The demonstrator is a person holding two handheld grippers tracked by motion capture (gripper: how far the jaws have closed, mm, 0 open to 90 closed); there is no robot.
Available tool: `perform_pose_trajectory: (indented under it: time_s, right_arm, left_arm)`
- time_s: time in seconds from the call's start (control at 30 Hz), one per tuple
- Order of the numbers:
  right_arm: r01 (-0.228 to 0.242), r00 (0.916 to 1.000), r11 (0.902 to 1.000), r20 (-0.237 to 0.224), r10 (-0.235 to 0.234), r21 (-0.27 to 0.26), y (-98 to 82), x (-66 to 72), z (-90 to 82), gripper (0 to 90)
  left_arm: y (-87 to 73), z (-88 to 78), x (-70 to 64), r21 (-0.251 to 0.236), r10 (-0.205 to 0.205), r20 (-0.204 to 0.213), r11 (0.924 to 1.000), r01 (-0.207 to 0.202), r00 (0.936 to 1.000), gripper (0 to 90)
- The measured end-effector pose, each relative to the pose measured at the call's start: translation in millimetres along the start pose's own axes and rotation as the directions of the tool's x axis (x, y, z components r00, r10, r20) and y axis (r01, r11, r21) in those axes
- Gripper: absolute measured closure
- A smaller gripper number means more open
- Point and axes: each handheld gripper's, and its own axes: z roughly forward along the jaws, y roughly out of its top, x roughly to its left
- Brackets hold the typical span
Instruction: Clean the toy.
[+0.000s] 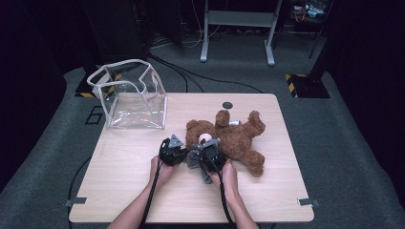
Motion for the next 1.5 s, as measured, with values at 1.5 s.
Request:
perform_pose_trajectory:
  time_s: [1.5]
  right_arm:
    - [0.119, 0.9831, 0.9812, 0.156, -0.095, -0.152, 36.9, 16.7, -47.1, 73.8]
  left_arm:
    - [-1.0, -0.9, 1.3, -0.024, -0.023, 0.021, 0.9994, 0.024, 0.9995, 83.8]
